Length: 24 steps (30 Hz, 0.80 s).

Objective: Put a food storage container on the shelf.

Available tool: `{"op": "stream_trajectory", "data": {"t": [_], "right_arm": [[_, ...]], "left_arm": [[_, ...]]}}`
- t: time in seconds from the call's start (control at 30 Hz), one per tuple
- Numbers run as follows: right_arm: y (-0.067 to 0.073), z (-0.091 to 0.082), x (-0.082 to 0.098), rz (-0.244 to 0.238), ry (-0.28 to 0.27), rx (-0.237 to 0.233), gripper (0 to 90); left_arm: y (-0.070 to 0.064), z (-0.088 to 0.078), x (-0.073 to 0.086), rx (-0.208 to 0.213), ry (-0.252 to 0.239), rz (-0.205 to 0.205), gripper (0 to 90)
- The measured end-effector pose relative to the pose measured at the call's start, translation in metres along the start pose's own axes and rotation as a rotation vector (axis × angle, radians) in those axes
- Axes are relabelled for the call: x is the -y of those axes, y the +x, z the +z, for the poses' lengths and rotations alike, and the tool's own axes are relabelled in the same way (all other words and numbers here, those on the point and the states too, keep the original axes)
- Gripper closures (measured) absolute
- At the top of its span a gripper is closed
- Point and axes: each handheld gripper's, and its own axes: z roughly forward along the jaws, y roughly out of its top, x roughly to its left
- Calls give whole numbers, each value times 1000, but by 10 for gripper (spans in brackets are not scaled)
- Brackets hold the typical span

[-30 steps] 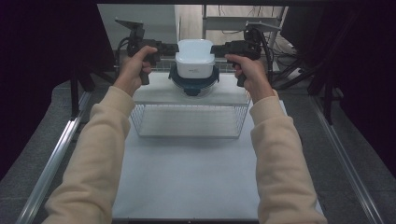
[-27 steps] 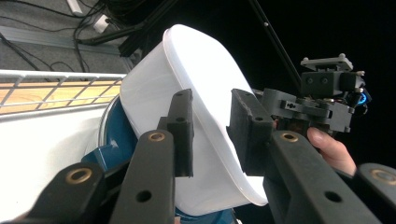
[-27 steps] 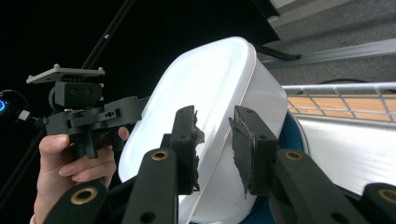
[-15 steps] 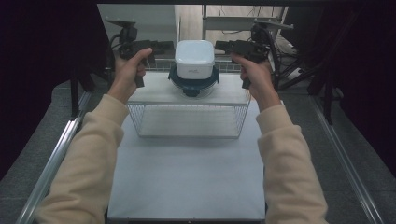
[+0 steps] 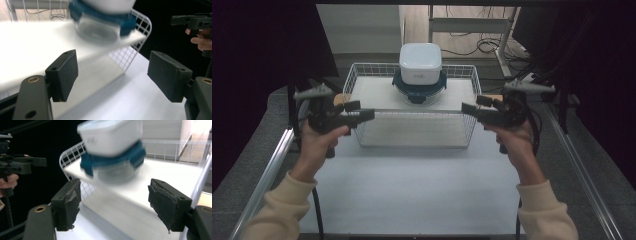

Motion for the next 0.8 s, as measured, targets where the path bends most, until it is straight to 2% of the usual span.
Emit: {"op": "stream_trajectory", "data": {"t": [0.03, 0.17, 0.3, 0.43, 0.53, 0.6, 0.8], "right_arm": [[2, -1, 8, -6, 0, -1, 250], [9, -6, 45, -32, 28, 3, 242], [9, -8, 72, -23, 40, 11, 242], [4, -10, 96, -9, 63, 21, 244], [1, -10, 111, -1, 88, 34, 244], [-1, -11, 115, 1, 94, 36, 244], [3, -18, 112, -15, 66, 30, 238]], "left_arm": [[0, -2, 13, 1, 7, -4, 237], [0, -4, 46, -32, 38, -2, 237], [3, -4, 71, -39, 61, -28, 236], [3, -3, 89, -43, 81, -38, 237], [3, 2, 97, -43, 108, -37, 237], [3, 5, 99, -47, 118, -39, 237], [0, 6, 99, -54, 120, -25, 236]]}}
